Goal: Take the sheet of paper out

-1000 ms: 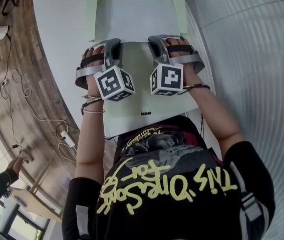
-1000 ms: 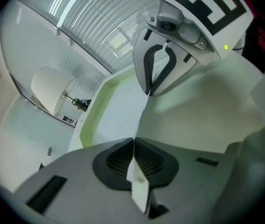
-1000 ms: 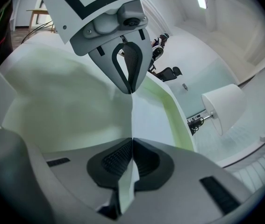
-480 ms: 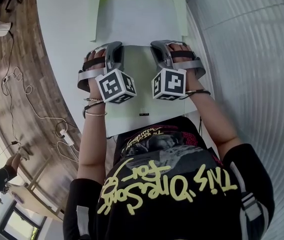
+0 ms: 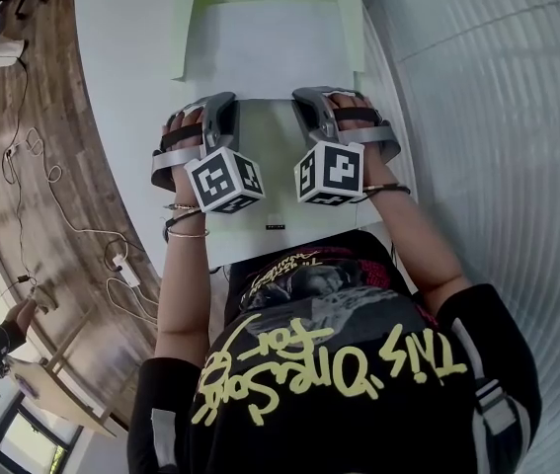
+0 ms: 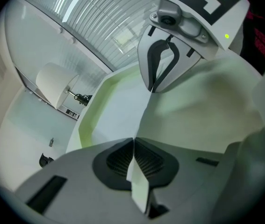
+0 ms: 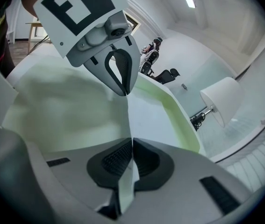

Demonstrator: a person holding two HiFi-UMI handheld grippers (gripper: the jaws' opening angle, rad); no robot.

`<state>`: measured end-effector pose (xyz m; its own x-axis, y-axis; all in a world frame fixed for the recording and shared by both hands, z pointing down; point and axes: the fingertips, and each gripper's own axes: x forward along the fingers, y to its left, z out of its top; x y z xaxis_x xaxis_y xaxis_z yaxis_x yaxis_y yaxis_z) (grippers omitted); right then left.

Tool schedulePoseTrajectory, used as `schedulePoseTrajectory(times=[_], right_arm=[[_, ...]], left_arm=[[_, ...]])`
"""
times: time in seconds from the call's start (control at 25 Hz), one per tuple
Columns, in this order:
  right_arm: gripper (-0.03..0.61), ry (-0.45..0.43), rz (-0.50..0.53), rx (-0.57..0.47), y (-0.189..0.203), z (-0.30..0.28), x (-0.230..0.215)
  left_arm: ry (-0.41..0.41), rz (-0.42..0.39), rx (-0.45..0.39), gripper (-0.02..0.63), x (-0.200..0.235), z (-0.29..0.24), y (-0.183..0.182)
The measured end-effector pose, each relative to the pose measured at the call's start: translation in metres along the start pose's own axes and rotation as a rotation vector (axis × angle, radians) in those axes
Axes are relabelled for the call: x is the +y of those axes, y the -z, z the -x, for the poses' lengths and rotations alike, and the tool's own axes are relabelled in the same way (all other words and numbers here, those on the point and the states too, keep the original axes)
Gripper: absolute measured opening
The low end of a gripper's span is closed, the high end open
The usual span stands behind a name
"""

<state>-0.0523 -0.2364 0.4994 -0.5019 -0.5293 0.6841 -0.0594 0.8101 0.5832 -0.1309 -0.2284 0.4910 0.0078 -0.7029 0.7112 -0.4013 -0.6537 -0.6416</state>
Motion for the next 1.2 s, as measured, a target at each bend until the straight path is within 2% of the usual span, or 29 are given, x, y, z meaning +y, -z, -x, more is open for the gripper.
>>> schedulePoseTrajectory(times=[0.48,1.0,1.2], right_arm=[[0.011,-0.006,0.009,-0.016,-0.010,0.008,0.004],[0.011,0.015,0.001,0.023,-0.006,0.023,0.027],[0.011,0.008,0.004,0.026,-0.004,0.020,0.022]], left_arm=[[-0.008,0.018,0.005,0.012,-0.001,0.013,0.007],[0.012,-0.018,-0.040,0.012,-0.028,0.029,0.010],[0.020,-0.021,-0.046,0.012,-0.025,0.024,0.008]])
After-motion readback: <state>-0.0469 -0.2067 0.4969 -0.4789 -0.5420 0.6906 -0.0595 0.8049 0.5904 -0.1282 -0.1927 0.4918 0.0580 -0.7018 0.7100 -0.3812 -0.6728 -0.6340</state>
